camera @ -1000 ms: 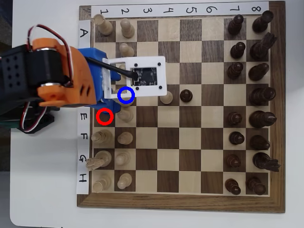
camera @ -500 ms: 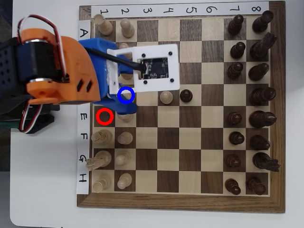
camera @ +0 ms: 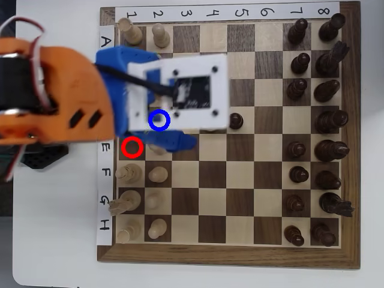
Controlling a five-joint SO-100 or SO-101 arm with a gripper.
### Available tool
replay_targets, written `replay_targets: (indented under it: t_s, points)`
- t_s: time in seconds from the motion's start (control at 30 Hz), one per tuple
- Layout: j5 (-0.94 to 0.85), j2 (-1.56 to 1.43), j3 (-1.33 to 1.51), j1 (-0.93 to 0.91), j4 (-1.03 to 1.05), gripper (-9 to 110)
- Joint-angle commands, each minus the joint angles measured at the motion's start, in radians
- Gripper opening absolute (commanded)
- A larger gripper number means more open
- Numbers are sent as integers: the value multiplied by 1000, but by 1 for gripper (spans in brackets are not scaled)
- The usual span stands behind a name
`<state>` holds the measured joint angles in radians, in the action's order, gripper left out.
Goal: Move the piece to destination
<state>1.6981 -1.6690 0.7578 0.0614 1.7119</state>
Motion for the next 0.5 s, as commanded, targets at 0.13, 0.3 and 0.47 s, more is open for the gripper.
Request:
replay_targets:
  t_s: [0.13,0.3,0.47]
  points:
    - [-459,-48,-342,-330,6,20]
    - [-736,-160,-189,-543,-72,14]
    - [-1014,-399,210,-796,-342,5]
